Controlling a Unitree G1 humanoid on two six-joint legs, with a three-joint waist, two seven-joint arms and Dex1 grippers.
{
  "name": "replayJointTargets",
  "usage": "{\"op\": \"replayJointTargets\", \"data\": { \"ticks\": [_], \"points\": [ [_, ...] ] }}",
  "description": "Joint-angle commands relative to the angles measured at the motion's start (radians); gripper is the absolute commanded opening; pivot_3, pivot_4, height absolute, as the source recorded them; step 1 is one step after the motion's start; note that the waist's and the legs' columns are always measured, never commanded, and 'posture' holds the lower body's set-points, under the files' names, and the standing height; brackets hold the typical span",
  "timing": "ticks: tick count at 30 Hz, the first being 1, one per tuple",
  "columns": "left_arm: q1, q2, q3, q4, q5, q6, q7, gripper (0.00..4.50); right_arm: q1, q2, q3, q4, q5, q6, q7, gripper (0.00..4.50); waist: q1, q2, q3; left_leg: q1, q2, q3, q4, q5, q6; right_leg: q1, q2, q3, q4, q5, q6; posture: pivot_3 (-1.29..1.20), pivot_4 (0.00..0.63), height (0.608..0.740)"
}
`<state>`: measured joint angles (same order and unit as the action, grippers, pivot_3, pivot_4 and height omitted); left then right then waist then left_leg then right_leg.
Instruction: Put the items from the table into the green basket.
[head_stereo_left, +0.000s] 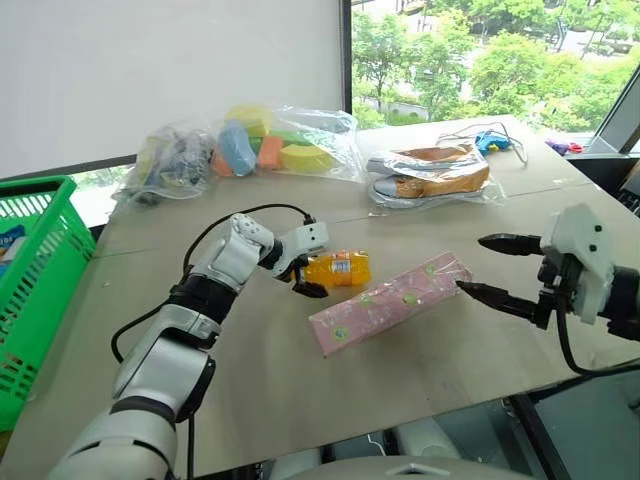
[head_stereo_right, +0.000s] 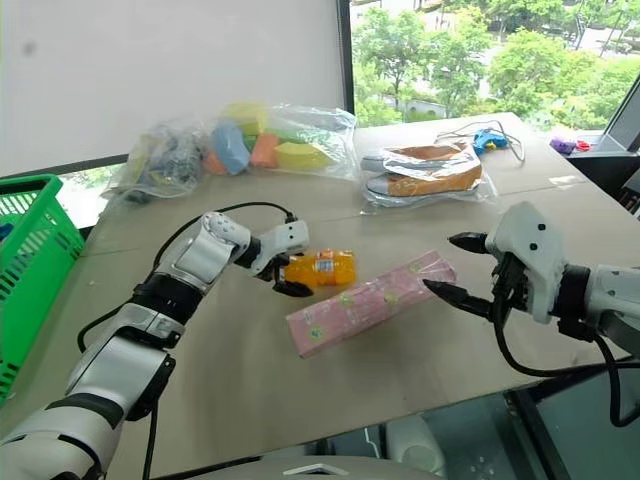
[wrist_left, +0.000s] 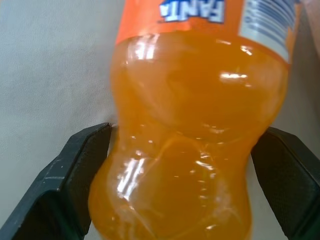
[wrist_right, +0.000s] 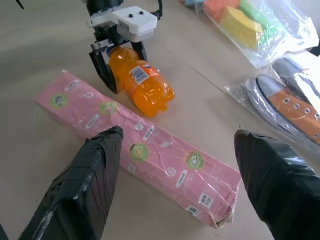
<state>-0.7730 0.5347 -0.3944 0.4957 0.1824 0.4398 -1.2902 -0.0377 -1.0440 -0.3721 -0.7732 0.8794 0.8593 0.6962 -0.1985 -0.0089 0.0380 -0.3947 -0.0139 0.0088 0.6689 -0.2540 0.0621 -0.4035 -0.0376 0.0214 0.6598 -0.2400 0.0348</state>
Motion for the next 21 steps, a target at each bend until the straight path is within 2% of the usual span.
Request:
{"op": "replayJointTargets", "data": {
  "ticks": [1, 7, 10, 11, 12, 17, 21],
  "points": [
    [-0.016, -0.011, 0.005, 0.016, 0.0, -0.003, 0.037, 4.37, -0.038, -0.02, -0.04, 0.026, 0.011, -0.016, 0.029, 3.81, 0.001, 0.0, 0.0, 0.0, 0.0, 0.0, 0.0, 0.0, 0.0, 0.0, 0.0, 0.0, 0.0, 0.0, 0.0, -0.33, 0.045, 0.74],
    [-0.014, -0.019, 0.011, 0.016, -0.012, 0.008, 0.048, 4.37, -0.069, -0.036, -0.015, 0.068, -0.014, -0.038, 0.068, 3.81, 0.015, 0.001, 0.001, 0.0, 0.0, 0.0, 0.0, 0.0, 0.0, 0.0, 0.0, 0.0, -0.002, 0.0, 0.0, -0.32, 0.046, 0.74],
    [-0.01, -0.018, 0.021, 0.017, -0.022, 0.013, 0.056, 3.59, -0.095, -0.03, -0.002, 0.075, -0.001, -0.038, 0.081, 3.81, 0.019, 0.001, 0.001, -0.001, 0.0, 0.0, 0.0, 0.0, 0.0, 0.0, 0.0, 0.0, -0.002, 0.0, 0.0, -0.31, 0.046, 0.74],
    [-0.009, -0.016, 0.024, 0.014, -0.027, 0.017, 0.053, 3.07, -0.103, -0.027, 0.002, 0.077, 0.006, -0.032, 0.081, 3.81, 0.019, 0.001, 0.001, -0.001, 0.0, 0.0, 0.0, 0.0, 0.0, 0.0, 0.0, 0.0, -0.002, 0.0, 0.0, -0.3, 0.043, 0.74],
    [-0.009, -0.014, 0.028, 0.013, -0.031, 0.013, 0.056, 2.77, -0.109, -0.026, 0.01, 0.078, 0.005, -0.032, 0.084, 3.81, 0.02, 0.002, 0.001, -0.001, 0.0, 0.0, 0.0, 0.0, 0.0, 0.0, 0.0, 0.0, -0.002, 0.0, 0.0, -0.3, 0.045, 0.74],
    [0.008, -0.01, 0.107, -0.047, -0.124, 0.047, 0.048, 2.72, -0.135, -0.01, 0.062, 0.09, -0.02, -0.051, 0.087, 3.81, 0.023, 0.002, 0.005, -0.003, 0.0, 0.0, -0.001, 0.0, 0.0, -0.001, -0.001, 0.0, -0.002, 0.0, 0.0, -0.25, 0.043, 0.74],
    [-0.002, -0.025, 0.328, -0.121, -0.282, 0.203, 0.157, 2.72, -0.234, 0.058, 0.153, 0.12, -0.03, -0.07, 0.066, 3.81, 0.024, 0.0, 0.011, -0.006, 0.0, 0.0, 0.0, 0.0, 0.0, -0.005, -0.001, 0.0, 0.0, 0.0, 0.0, -0.21, 0.03, 0.74]
  ]
}}
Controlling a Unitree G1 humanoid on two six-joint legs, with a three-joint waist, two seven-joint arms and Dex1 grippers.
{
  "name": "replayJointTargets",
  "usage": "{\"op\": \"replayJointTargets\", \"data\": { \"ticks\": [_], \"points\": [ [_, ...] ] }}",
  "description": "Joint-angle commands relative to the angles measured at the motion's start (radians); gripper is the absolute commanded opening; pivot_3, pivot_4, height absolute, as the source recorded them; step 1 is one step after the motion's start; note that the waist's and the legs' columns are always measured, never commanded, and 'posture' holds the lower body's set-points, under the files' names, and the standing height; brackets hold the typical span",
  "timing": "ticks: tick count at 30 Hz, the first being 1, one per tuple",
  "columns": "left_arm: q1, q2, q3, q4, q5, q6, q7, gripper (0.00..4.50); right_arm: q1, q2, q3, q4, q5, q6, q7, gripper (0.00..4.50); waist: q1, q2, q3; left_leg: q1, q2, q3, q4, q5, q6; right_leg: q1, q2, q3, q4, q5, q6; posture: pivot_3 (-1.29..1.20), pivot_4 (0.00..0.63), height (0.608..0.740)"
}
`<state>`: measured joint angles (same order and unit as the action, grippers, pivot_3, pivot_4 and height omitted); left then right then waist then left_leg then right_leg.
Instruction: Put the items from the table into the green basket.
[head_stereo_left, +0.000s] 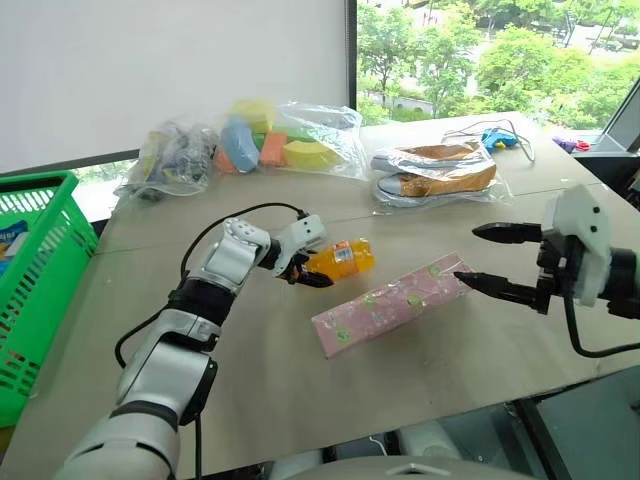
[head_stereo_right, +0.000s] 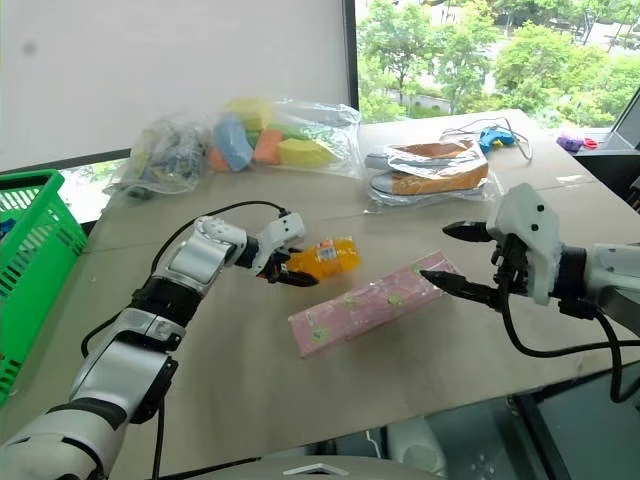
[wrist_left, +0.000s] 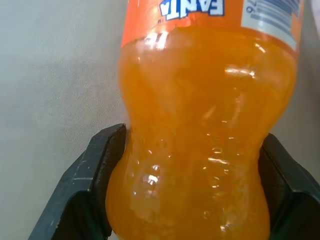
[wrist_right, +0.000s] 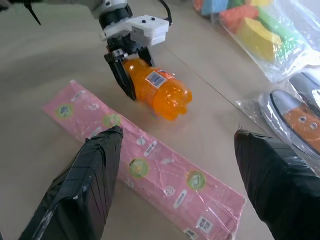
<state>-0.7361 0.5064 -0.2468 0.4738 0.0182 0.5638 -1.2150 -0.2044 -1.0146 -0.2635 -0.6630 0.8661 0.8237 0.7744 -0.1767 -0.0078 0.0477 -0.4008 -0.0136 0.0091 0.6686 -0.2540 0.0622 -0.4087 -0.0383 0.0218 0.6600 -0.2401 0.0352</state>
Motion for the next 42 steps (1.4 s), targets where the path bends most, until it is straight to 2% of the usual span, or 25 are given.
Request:
{"op": "replayJointTargets", "data": {
  "ticks": [1, 3, 7, 11, 14, 19, 21, 27, 29, 30, 32, 34, 36, 38, 40, 42],
  "points": [
    [-0.045, -0.002, 0.261, -0.118, -0.16, 0.125, 0.139, 2.72, -0.096, 0.052, 0.077, 0.021, -0.034, -0.046, -0.015, 3.81, 0.004, -0.001, 0.001, -0.001, 0.0, 0.0, 0.0, 0.0, 0.0, -0.001, 0.0, 0.0, 0.001, 0.0, 0.0, -0.21, 0.03, 0.74],
    [-0.047, -0.004, 0.39, -0.159, -0.228, 0.196, 0.239, 2.72, -0.152, 0.1, 0.138, 0.045, -0.069, -0.069, -0.02, 3.81, 0.007, -0.002, 0.001, -0.001, 0.0, 0.0, 0.0, 0.0, 0.0, -0.001, 0.0, 0.0, 0.002, 0.0, 0.0, -0.16, 0.013, 0.74],
    [-0.045, 0.002, 0.587, -0.207, -0.278, 0.217, 0.466, 2.72, -0.285, 0.231, 0.259, 0.1, -0.129, -0.09, -0.053, 3.81, 0.026, -0.002, 0.001, 0.0, 0.0, 0.0, -0.001, 0.0, 0.0, -0.002, 0.001, 0.0, 0.003, 0.0, 0.0, -0.08, 0.0, 0.74],
    [-0.077, 0.118, 0.741, -0.135, -0.208, 0.018, 0.747, 2.72, -0.453, 0.387, 0.376, 0.231, -0.201, -0.149, -0.017, 3.81, 0.06, -0.002, 0.001, 0.001, 0.0, -0.001, -0.001, 0.0, -0.001, -0.003, 0.001, 0.0, 0.006, 0.001, -0.001, -0.01, 0.0, 0.74],
    [-0.105, 0.238, 0.766, -0.02, -0.162, -0.112, 0.863, 2.72, -0.528, 0.481, 0.421, 0.288, -0.229, -0.177, -0.01, 3.81, 0.095, -0.005, 0.0, 0.0, 0.0, -0.001, -0.002, 0.001, -0.003, -0.005, 0.002, -0.001, 0.006, 0.001, -0.002, 0.04, 0.0, 0.74],
    [-0.175, 0.429, 0.696, 0.267, -0.081, -0.292, 0.903, 2.72, -0.647, 0.627, 0.467, 0.398, -0.27, -0.181, -0.027, 3.81, 0.166, -0.009, -0.002, -0.002, -0.004, -0.004, -0.003, 0.0, -0.013, -0.006, -0.002, -0.005, 0.004, 0.001, -0.002, 0.08, 0.0, 0.74],
    [-0.202, 0.478, 0.683, 0.371, -0.071, -0.339, 0.911, 2.72, -0.672, 0.663, 0.481, 0.425, -0.294, -0.187, -0.027, 3.81, 0.194, -0.012, -0.005, -0.005, -0.007, -0.008, -0.004, -0.001, -0.014, -0.008, -0.004, -0.009, 0.003, 0.001, -0.002, 0.08, 0.0, 0.74],
    [-0.201, 0.549, 0.629, 0.596, -0.037, -0.445, 0.921, 2.72, -0.693, 0.718, 0.492, 0.436, -0.325, -0.189, -0.019, 3.81, 0.22, -0.023, -0.012, -0.015, -0.014, -0.019, -0.002, -0.002, -0.018, -0.014, -0.009, -0.021, 0.003, 0.001, -0.002, 0.08, 0.0, 0.74],
    [-0.168, 0.558, 0.634, 0.643, -0.05, -0.477, 0.889, 3.72, -0.688, 0.718, 0.498, 0.434, -0.338, -0.202, -0.001, 3.81, 0.22, -0.026, -0.014, -0.016, -0.015, -0.021, -0.002, -0.002, -0.018, -0.013, -0.009, -0.024, 0.004, 0.001, -0.002, 0.07, 0.0, 0.74],
    [-0.157, 0.554, 0.645, 0.648, -0.068, -0.494, 0.874, 4.06, -0.684, 0.715, 0.499, 0.435, -0.344, -0.211, 0.005, 3.81, 0.217, -0.027, -0.015, -0.016, -0.015, -0.022, -0.002, -0.002, -0.019, -0.013, -0.009, -0.025, 0.003, 0.001, -0.002, 0.07, 0.0, 0.74],
    [-0.156, 0.537, 0.661, 0.636, -0.098, -0.513, 0.856, 4.47, -0.679, 0.714, 0.489, 0.433, -0.339, -0.211, 0.014, 3.81, 0.206, -0.027, -0.015, -0.016, -0.015, -0.022, -0.002, -0.001, -0.019, -0.014, -0.009, -0.025, 0.004, 0.001, -0.002, 0.07, 0.003, 0.74],
    [-0.16, 0.516, 0.663, 0.599, -0.124, -0.526, 0.827, 4.47, -0.674, 0.711, 0.483, 0.428, -0.341, -0.206, 0.016, 3.81, 0.197, -0.027, -0.015, -0.016, -0.013, -0.022, -0.002, 0.002, -0.018, -0.013, -0.008, -0.025, 0.004, 0.001, -0.002, 0.07, 0.004, 0.74],
    [-0.163, 0.472, 0.652, 0.495, -0.178, -0.491, 0.73, 4.47, -0.669, 0.699, 0.476, 0.421, -0.342, -0.195, 0.014, 3.81, 0.193, -0.027, -0.015, -0.015, -0.013, -0.022, -0.002, 0.003, -0.019, -0.013, -0.008, -0.025, 0.005, 0.001, -0.003, 0.06, 0.004, 0.74],
    [-0.121, 0.415, 0.603, 0.305, -0.233, -0.389, 0.611, 4.47, -0.653, 0.682, 0.468, 0.411, -0.347, -0.189, 0.006, 3.81, 0.189, -0.027, -0.015, -0.015, -0.013, -0.022, -0.002, 0.004, -0.02, -0.013, -0.008, -0.025, 0.005, 0.001, -0.003, 0.06, 0.001, 0.74],
    [-0.08, 0.389, 0.572, 0.184, -0.246, -0.311, 0.578, 4.47, -0.64, 0.67, 0.466, 0.403, -0.353, -0.191, 0.002, 3.81, 0.189, -0.026, -0.015, -0.015, -0.012, -0.022, -0.002, 0.005, -0.02, -0.011, -0.009, -0.025, 0.005, 0.001, -0.003, 0.06, 0.0, 0.74],
    [0.021, 0.353, 0.501, -0.092, -0.375, -0.063, 0.461, 4.47, -0.599, 0.631, 0.43, 0.35, -0.327, -0.159, -0.002, 3.81, 0.182, -0.025, -0.016, -0.014, -0.012, -0.021, -0.002, 0.005, -0.02, -0.011, -0.008, -0.023, 0.005, 0.001, -0.003, 0.05, 0.0, 0.74]
  ]
}}
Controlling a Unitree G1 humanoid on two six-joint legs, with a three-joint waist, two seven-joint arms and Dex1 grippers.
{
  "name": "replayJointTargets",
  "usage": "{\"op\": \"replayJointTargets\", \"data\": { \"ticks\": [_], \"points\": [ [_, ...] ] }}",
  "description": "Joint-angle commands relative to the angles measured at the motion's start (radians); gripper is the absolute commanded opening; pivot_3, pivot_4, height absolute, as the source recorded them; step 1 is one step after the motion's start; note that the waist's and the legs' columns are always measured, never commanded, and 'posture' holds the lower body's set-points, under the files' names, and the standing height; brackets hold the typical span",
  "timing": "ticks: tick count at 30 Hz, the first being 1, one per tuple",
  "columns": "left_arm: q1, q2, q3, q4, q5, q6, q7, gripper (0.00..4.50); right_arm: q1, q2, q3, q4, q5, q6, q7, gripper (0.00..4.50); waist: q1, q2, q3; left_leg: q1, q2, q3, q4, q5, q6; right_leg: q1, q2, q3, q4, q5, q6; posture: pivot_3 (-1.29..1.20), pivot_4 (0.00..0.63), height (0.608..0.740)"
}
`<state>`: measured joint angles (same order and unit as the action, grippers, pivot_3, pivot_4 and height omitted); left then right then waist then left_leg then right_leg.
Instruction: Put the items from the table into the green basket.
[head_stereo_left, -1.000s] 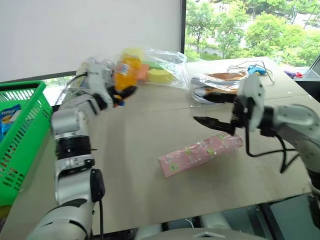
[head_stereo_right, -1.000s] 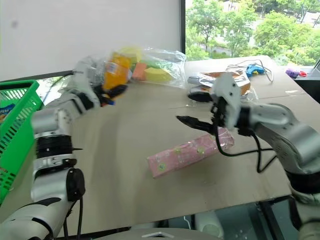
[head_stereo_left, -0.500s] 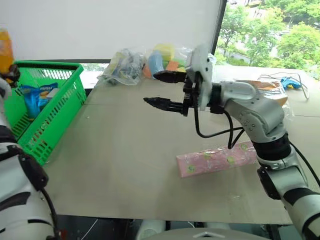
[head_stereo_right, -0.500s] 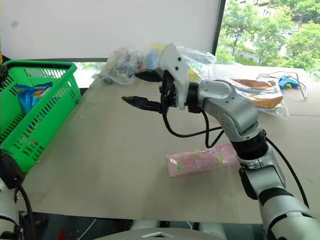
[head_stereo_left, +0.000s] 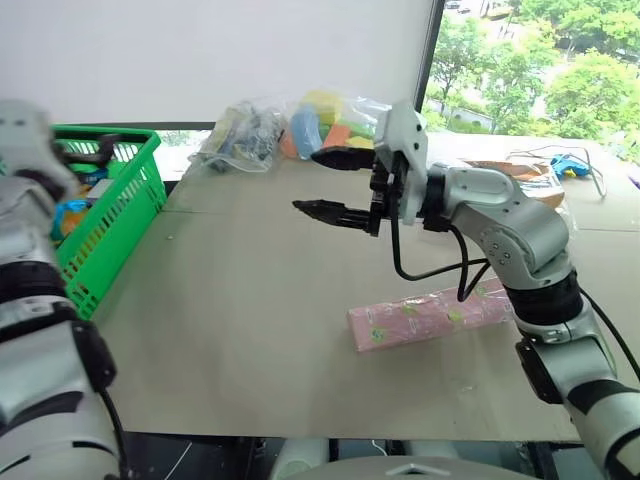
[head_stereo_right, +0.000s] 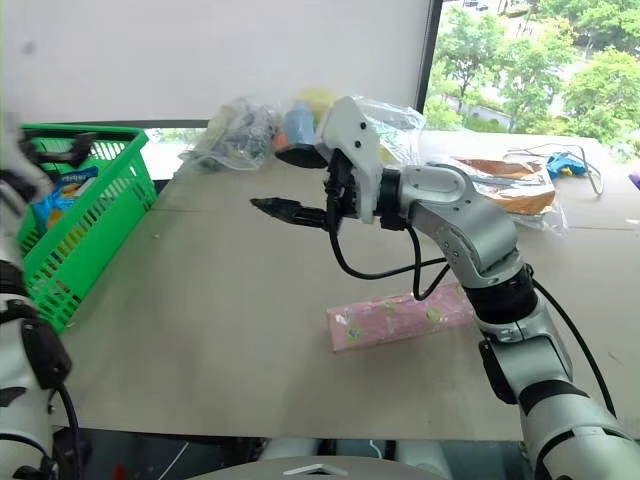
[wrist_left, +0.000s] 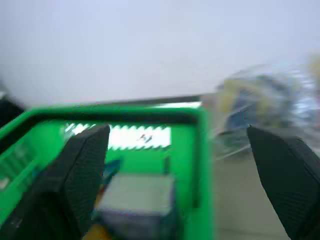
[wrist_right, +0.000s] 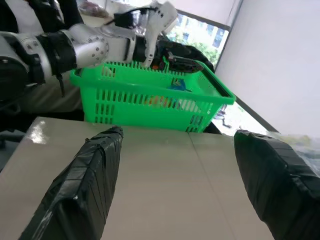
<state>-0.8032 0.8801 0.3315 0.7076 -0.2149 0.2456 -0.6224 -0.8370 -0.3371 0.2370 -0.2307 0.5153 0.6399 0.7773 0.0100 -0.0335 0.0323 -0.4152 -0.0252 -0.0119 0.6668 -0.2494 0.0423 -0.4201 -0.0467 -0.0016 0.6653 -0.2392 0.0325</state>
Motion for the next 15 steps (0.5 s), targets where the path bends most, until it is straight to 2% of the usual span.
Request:
{"op": "replayJointTargets", "data": {
  "ticks": [1, 4, 6, 10, 12, 14, 15],
  "points": [
    [0.133, -0.029, -0.107, -0.443, -0.197, 0.354, -0.18, 4.47, 0.05, -0.064, -0.086, -0.104, 0.034, 0.038, -0.004, 3.81, -0.006, 0.001, -0.001, 0.0, 0.0, 0.0, 0.0, 0.0, 0.0, 0.0, 0.0, 0.001, 0.0, 0.0, 0.0, 0.05, 0.0, 0.74],
    [0.246, -0.077, -0.155, -0.823, -0.461, 0.62, -0.23, 4.47, 0.137, -0.179, -0.149, -0.19, 0.092, 0.107, 0.037, 3.81, -0.021, 0.004, -0.002, 0.0, 0.0, 0.0, 0.0, -0.002, 0.003, -0.001, 0.0, 0.002, 0.002, 0.0, 0.0, 0.03, 0.0, 0.74],
    [0.308, -0.075, -0.249, -0.99, -0.546, 0.751, -0.268, 4.47, 0.265, -0.322, -0.22, -0.276, 0.134, 0.165, 0.09, 3.81, -0.021, 0.004, -0.002, -0.001, 0.0, 0.0, 0.001, -0.003, 0.005, 0.0, 0.0, 0.002, 0.001, 0.0, 0.0, -0.01, 0.012, 0.74],
    [0.289, -0.117, -0.391, -1.093, -0.553, 0.882, -0.207, 4.47, 0.496, -0.512, -0.398, -0.395, 0.209, 0.238, 0.115, 3.81, -0.028, 0.019, 0.003, 0.002, 0.001, 0.002, 0.001, -0.008, 0.013, 0.005, -0.001, 0.004, -0.004, 0.0, 0.0, -0.06, 0.026, 0.74],
    [0.223, -0.132, -0.476, -1.117, -0.56, 0.978, -0.193, 4.47, 0.589, -0.557, -0.502, -0.444, 0.256, 0.275, 0.106, 3.81, -0.027, 0.022, 0.006, 0.003, 0.001, 0.004, 0.002, -0.007, 0.013, 0.005, 0.002, 0.007, -0.005, -0.001, 0.001, -0.1, 0.038, 0.74],
    [0.154, -0.113, -0.618, -1.124, -0.476, 0.969, -0.212, 4.47, 0.657, -0.579, -0.579, -0.484, 0.297, 0.301, 0.091, 3.81, -0.031, 0.024, 0.014, 0.009, 0.003, 0.004, 0.003, -0.007, 0.013, 0.01, 0.006, 0.009, -0.003, -0.001, 0.0, -0.14, 0.05, 0.74],
    [0.118, -0.138, -0.66, -1.09, -0.457, 0.975, -0.21, 4.47, 0.694, -0.588, -0.611, -0.506, 0.311, 0.31, 0.086, 3.81, -0.033, 0.027, 0.018, 0.016, 0.004, 0.005, 0.003, -0.007, 0.013, 0.015, 0.009, 0.013, -0.004, -0.003, -0.003, -0.16, 0.057, 0.74]
  ]
}}
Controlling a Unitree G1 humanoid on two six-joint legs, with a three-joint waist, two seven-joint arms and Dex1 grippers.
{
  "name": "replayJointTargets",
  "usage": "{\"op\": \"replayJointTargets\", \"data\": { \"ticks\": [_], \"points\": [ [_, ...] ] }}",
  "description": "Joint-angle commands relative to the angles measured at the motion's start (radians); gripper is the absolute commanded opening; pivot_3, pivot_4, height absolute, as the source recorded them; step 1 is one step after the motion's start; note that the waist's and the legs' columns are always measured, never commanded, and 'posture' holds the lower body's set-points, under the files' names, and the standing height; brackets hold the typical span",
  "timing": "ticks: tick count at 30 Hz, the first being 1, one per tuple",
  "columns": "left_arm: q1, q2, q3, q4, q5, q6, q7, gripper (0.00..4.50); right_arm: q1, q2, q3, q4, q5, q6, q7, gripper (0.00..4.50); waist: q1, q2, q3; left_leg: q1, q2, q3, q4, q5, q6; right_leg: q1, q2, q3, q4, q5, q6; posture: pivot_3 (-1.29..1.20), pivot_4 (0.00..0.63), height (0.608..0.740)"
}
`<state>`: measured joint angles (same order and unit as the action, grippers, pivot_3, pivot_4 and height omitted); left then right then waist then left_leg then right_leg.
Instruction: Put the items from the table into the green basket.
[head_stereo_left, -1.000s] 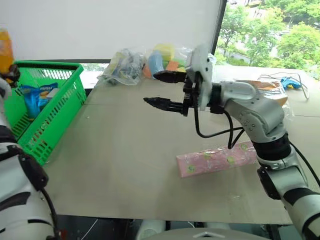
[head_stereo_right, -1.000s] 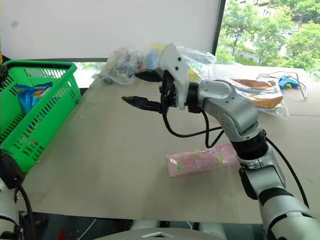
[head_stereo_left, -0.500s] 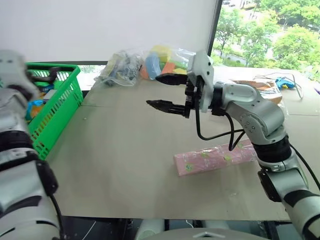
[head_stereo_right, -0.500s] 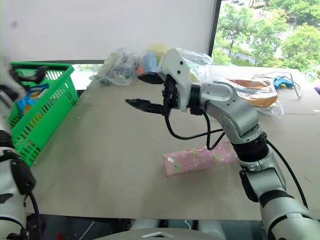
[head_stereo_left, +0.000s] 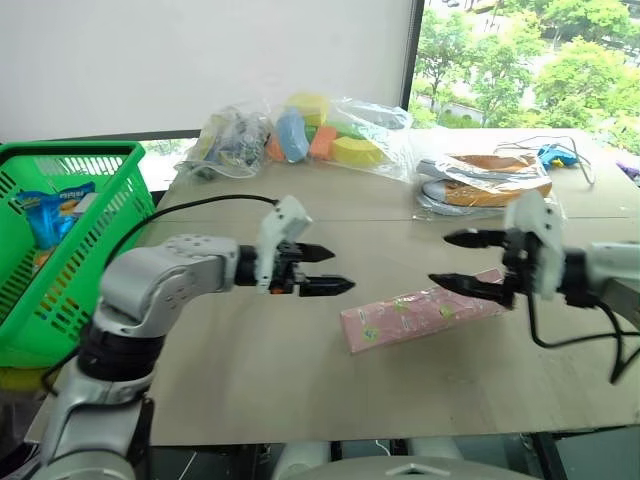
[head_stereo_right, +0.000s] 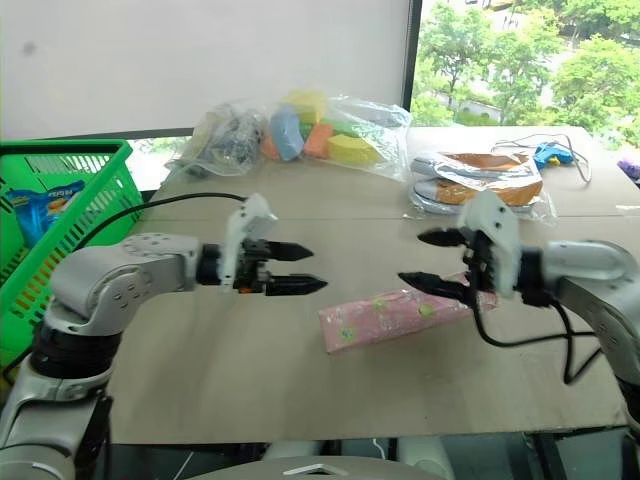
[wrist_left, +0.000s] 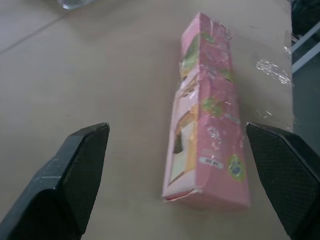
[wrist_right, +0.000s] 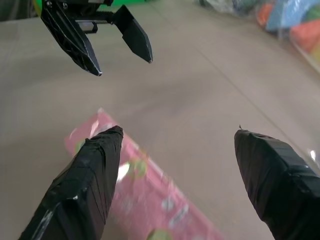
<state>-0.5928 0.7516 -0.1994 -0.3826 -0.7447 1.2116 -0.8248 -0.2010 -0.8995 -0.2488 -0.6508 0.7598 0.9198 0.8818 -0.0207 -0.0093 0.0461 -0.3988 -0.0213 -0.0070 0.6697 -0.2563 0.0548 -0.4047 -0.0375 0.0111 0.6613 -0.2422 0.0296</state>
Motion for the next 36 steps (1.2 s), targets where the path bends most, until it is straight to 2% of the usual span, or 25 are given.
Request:
{"op": "replayJointTargets", "data": {
  "ticks": [1, 2, 4, 11, 17, 20, 21, 25, 26, 29, 32, 36],
  "points": [
    [-0.128, -0.039, -0.163, 0.041, 0.085, 0.025, 0.0, 4.47, 0.093, -0.034, -0.15, -0.108, 0.077, 0.039, -0.022, 3.81, -0.013, 0.004, 0.01, 0.007, 0.001, 0.0, 0.0, 0.0, 0.0, 0.006, 0.001, 0.001, -0.001, -0.001, -0.002, -0.18, 0.061, 0.74],
    [-0.163, -0.067, -0.207, 0.08, 0.104, 0.042, 0.009, 4.47, 0.132, -0.045, -0.174, -0.132, 0.085, 0.047, -0.022, 3.81, -0.016, 0.005, 0.01, 0.016, 0.002, 0.003, -0.002, 0.0, 0.0, 0.014, 0.003, 0.003, -0.002, -0.005, 0.002, -0.19, 0.065, 0.74],
    [-0.208, -0.1, -0.296, 0.118, 0.153, 0.047, 0.016, 4.47, 0.191, -0.058, -0.215, -0.168, 0.099, 0.058, -0.032, 3.81, -0.025, 0.005, 0.017, 0.02, 0.002, 0.003, -0.002, 0.0, 0.0, 0.018, 0.004, 0.003, -0.002, -0.005, 0.002, -0.21, 0.073, 0.74],
    [-0.24, -0.223, -0.464, 0.167, 0.244, 0.081, 0.059, 4.47, 0.312, -0.075, -0.344, -0.235, 0.189, 0.09, -0.078, 3.81, -0.077, 0.004, 0.034, 0.017, 0.004, 0.006, -0.001, -0.002, 0.003, 0.015, 0.009, 0.013, -0.003, -0.003, 0.005, -0.28, 0.106, 0.74],
    [-0.258, -0.235, -0.56, 0.247, 0.295, 0.047, 0.007, 4.47, 0.394, -0.11, -0.383, -0.253, 0.194, 0.09, -0.079, 3.81, -0.077, 0.001, 0.036, 0.016, 0.003, 0.009, -0.001, -0.005, 0.007, 0.013, 0.008, 0.016, -0.005, -0.007, 0.01, -0.3, 0.109, 0.74],
    [-0.271, -0.228, -0.604, 0.268, 0.305, 0.009, -0.059, 4.47, 0.405, -0.123, -0.38, -0.248, 0.178, 0.077, -0.087, 3.81, -0.084, 0.0, 0.037, 0.017, 0.003, 0.012, -0.001, -0.005, 0.007, 0.013, 0.007, 0.018, -0.005, -0.009, 0.008, -0.3, 0.106, 0.74],
    [-0.272, -0.224, -0.611, 0.278, 0.296, 0.006, -0.09, 3.93, 0.407, -0.124, -0.376, -0.247, 0.174, 0.071, -0.089, 3.81, -0.088, -0.001, 0.038, 0.018, 0.004, 0.014, -0.001, -0.005, 0.007, 0.013, 0.007, 0.02, -0.005, -0.009, 0.008, -0.3, 0.106, 0.74],
    [-0.272, -0.197, -0.657, 0.31, 0.324, -0.039, -0.167, 2.31, 0.402, -0.122, -0.36, -0.242, 0.178, 0.057, -0.099, 3.81, -0.106, -0.001, 0.039, 0.019, 0.006, 0.015, -0.002, -0.005, 0.006, 0.012, 0.008, 0.021, -0.004, -0.009, 0.008, -0.3, 0.105, 0.74],
    [-0.27, -0.191, -0.664, 0.317, 0.337, -0.054, -0.177, 1.74, 0.4, -0.123, -0.356, -0.241, 0.176, 0.054, -0.101, 3.81, -0.107, -0.001, 0.039, 0.019, 0.006, 0.016, -0.002, -0.005, 0.006, 0.012, 0.008, 0.021, -0.004, -0.009, 0.008, -0.3, 0.105, 0.74],
    [-0.254, -0.176, -0.635, 0.315, 0.363, -0.09, -0.182, 0.69, 0.393, -0.124, -0.352, -0.239, 0.181, 0.045, -0.106, 3.81, -0.106, -0.001, 0.039, 0.019, 0.006, 0.017, -0.003, -0.005, 0.006, 0.011, 0.009, 0.022, -0.004, -0.009, 0.008, -0.3, 0.104, 0.74],
    [-0.22, -0.16, -0.506, 0.288, 0.335, -0.098, -0.162, 0.69, 0.374, -0.124, -0.342, -0.232, 0.187, 0.03, -0.109, 3.81, -0.107, 0.0, 0.038, 0.019, 0.007, 0.017, -0.003, -0.005, 0.006, 0.011, 0.009, 0.023, -0.004, -0.009, 0.008, -0.29, 0.096, 0.74],
    [-0.16, -0.084, -0.314, 0.211, 0.28, -0.068, -0.158, 0.69, 0.294, -0.125, -0.273, -0.196, 0.174, -0.007, -0.113, 3.81, -0.111, -0.002, 0.041, 0.019, 0.008, 0.019, -0.003, -0.005, 0.007, 0.008, 0.011, 0.026, -0.003, -0.009, 0.008, -0.23, 0.077, 0.74]
  ]
}}
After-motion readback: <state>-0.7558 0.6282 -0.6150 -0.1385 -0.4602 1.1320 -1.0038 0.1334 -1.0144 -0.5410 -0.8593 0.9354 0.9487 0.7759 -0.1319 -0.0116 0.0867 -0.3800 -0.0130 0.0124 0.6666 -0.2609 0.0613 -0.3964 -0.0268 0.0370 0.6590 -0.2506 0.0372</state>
